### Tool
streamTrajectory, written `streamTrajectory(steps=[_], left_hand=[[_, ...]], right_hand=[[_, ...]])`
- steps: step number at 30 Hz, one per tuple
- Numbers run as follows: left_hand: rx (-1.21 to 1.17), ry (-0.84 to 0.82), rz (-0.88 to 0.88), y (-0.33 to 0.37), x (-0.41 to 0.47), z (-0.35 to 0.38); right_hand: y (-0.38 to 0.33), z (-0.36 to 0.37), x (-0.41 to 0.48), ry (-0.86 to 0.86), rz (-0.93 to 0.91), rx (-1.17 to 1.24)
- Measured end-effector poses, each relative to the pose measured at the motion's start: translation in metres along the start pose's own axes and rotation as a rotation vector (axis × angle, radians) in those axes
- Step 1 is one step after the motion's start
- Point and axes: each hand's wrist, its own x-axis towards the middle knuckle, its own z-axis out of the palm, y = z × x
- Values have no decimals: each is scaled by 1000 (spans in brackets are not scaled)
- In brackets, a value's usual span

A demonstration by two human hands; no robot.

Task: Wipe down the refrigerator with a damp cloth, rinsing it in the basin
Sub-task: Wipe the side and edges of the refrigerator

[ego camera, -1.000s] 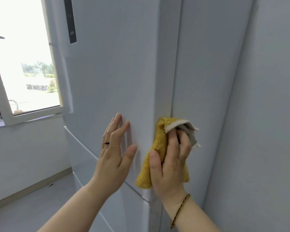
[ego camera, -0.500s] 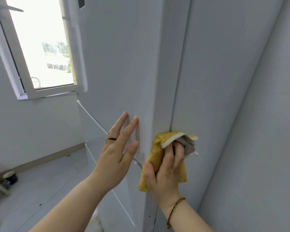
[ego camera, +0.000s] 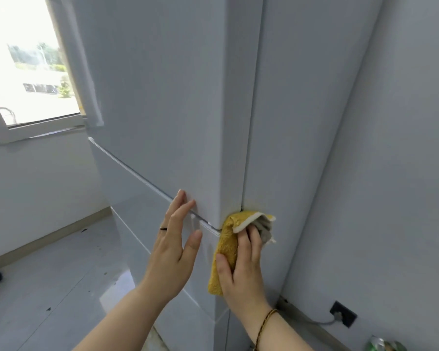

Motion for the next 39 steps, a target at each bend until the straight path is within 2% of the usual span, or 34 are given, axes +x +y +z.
streamTrajectory(steps=[4,7,12,17,18,22,25,28,31,35,38,39], left_hand=[[52,-86,-2,-17,-10,-4],[141,-158,0,-29,-13,-4],[212,-160,123,-48,-11,-4],[223,-103,182,-60,-12,6],[228,-93,192,-61,-11,7],[292,-20,269,-65,-10,9],[291,66,344,-73,-14,15],[197,145,322,-82,-29,30],[158,165,372,-105,-53,52],[138,231,406,-137,-65,70],[118,273,439,-157,-73,84],[95,273,427,-160,-71,85]], right_hand=[[-24,0,13,118,-29,132],[-31,5,20,169,-61,124],[2,41,-29,101,124,91],[28,52,-51,68,185,52],[26,48,-46,61,152,33],[25,28,-10,181,-220,-56],[33,22,8,211,-384,-60],[56,30,0,215,-425,-18],[90,45,-27,219,-463,-33],[117,51,-40,328,-576,-251],[141,60,-48,443,-581,-362],[149,67,-50,427,-562,-349]])
